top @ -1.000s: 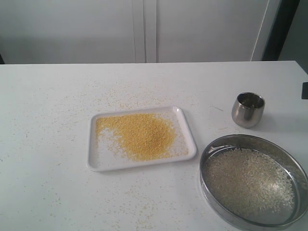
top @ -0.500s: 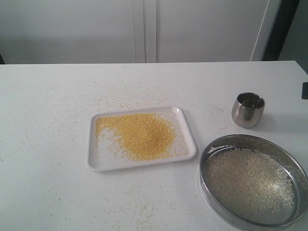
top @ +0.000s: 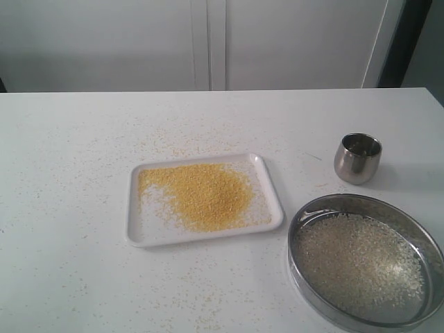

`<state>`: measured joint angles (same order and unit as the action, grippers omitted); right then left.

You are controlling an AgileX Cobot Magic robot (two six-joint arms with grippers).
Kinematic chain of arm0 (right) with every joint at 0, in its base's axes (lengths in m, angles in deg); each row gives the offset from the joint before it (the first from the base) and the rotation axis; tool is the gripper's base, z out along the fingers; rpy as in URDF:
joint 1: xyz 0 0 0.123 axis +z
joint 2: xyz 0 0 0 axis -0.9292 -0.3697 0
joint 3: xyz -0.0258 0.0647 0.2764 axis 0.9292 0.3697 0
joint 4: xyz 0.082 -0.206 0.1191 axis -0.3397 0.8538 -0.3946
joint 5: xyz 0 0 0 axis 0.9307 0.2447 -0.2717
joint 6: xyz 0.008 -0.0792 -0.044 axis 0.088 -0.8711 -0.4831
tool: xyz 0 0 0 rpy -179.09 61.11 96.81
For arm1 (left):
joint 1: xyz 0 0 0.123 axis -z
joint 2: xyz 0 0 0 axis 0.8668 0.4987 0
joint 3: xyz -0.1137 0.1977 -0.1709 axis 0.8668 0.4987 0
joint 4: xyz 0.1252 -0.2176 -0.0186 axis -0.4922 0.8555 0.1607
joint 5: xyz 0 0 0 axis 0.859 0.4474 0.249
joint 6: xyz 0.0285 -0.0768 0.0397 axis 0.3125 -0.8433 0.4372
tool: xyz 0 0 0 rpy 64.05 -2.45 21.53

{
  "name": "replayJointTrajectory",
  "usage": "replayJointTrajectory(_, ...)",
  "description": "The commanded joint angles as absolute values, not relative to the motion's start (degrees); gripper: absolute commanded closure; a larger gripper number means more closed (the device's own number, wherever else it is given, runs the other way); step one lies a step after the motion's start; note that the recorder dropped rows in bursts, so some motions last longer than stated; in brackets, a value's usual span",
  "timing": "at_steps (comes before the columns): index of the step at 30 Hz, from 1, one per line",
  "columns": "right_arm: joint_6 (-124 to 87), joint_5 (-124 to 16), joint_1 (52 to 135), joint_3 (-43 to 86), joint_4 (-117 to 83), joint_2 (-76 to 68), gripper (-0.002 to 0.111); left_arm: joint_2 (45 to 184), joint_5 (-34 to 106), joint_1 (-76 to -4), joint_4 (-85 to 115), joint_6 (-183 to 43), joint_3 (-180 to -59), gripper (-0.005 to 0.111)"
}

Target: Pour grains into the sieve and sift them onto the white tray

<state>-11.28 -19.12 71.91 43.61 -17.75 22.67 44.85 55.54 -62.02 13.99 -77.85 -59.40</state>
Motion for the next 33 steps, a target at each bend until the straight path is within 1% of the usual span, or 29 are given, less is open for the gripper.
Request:
replayJointTrajectory(1, -11.3, -19.7, 71.7, 43.9, -17.6, 27.7, 0.108, 44.6, 55.9, -61.7, 14.6, -77.9, -58.9, 0.107)
replayJointTrajectory(10, -11.3, -19.7, 71.7, 43.9, -17.6, 42.2, 0.108, 44.6, 55.9, -61.7, 14.6, -77.9, -58.9, 0.107)
replayJointTrajectory(18, -19.1, -19.7, 71.7, 45.3, -14.7, 47.4, 0.108, 44.6, 55.9, -61.7, 14.6, -77.9, -58.9, 0.107)
replayJointTrajectory(25, -18.9, -24.8, 71.7, 51.9, -15.3, 50.6, 0.108, 44.6, 55.9, -61.7, 14.6, -77.9, -58.9, 0.107)
replayJointTrajectory(33, -18.9, -26.7, 71.7, 61.4, -15.3, 59.5, 0.108, 44.6, 55.9, -61.7, 14.6, -77.9, -58.9, 0.107)
